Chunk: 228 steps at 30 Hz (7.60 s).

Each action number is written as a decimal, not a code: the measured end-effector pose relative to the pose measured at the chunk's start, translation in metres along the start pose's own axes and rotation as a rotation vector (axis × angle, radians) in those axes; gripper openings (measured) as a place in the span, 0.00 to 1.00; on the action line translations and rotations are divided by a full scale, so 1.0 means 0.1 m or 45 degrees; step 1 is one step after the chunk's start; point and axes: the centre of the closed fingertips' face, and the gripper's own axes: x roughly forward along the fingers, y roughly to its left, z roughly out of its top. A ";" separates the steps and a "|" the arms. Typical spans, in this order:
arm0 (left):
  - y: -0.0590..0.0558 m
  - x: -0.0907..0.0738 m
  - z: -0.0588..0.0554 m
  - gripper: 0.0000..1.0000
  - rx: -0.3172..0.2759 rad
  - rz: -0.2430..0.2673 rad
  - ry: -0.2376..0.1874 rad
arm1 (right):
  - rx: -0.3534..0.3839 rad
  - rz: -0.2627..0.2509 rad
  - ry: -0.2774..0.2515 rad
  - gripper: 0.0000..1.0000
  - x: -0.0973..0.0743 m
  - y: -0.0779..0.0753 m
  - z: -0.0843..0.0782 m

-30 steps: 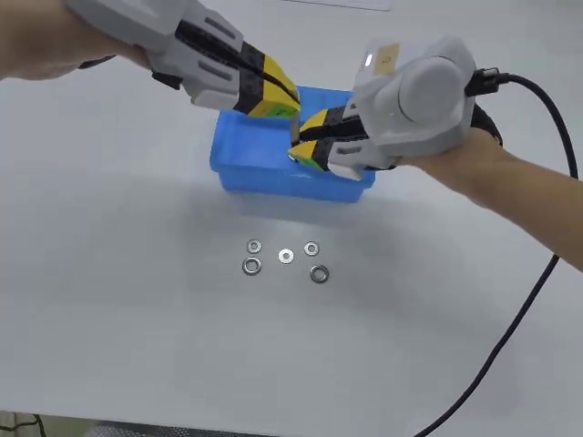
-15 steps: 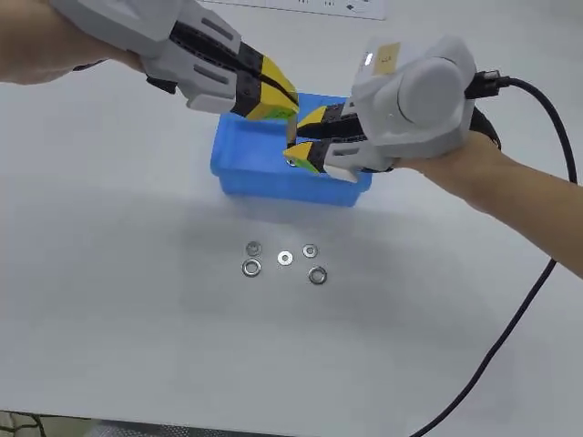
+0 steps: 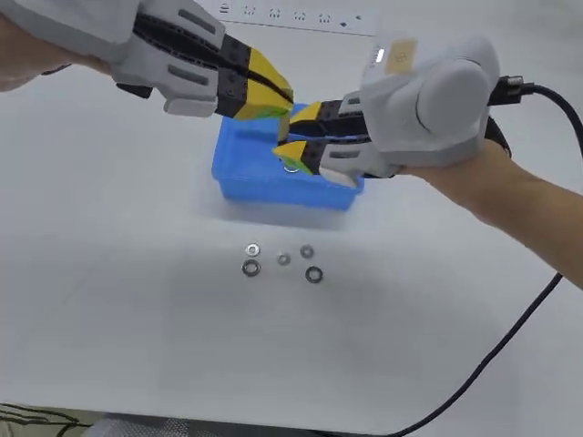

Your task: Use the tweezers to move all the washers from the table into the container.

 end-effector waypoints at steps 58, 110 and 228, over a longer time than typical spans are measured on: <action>-0.99 -0.01 -0.38 0.05 -0.322 0.027 -0.098 | 0.130 0.199 0.086 0.16 0.21 1.12 -0.35; -0.91 -0.07 -0.34 0.05 -0.333 0.036 -0.095 | 0.109 0.209 0.085 0.11 0.21 1.09 -0.29; -0.85 -0.13 0.25 0.05 -0.126 0.107 -0.209 | -0.067 0.031 0.059 0.08 -0.26 0.86 -0.01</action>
